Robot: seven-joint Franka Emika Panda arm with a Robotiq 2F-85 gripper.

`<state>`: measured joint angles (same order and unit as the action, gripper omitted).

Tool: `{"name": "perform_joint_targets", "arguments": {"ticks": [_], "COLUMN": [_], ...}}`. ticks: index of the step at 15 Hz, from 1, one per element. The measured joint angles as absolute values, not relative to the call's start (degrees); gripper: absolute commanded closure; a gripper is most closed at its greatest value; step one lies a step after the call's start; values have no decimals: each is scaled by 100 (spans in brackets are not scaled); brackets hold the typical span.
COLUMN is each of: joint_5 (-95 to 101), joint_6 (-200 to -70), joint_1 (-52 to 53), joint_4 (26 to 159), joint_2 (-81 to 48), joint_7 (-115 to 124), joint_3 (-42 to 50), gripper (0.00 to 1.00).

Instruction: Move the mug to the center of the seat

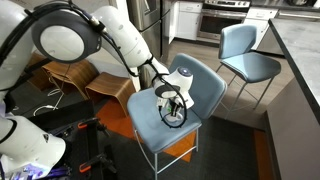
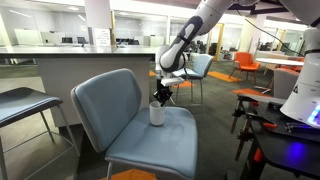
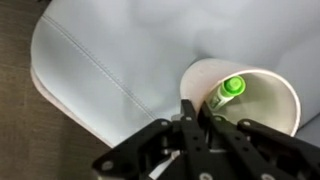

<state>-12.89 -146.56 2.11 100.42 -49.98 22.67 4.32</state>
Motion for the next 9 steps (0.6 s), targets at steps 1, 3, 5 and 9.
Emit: {"name": "perform_joint_targets", "arguments": {"ticks": [1,3,5,9], "joint_5": [-1272,-1264,-1264,-1260], "joint_6": [-14637,-14594,-14583,-14579], "joint_1": [215,221,232,339], "joint_4": [10054,10140,10306,10806], "joint_2": [-4971,-4864,-4707,-4322], "joint_7": [2262,2225,2146,2045], "joint_3": [429,403,338,191], "gripper": [97,97,97,97]}}
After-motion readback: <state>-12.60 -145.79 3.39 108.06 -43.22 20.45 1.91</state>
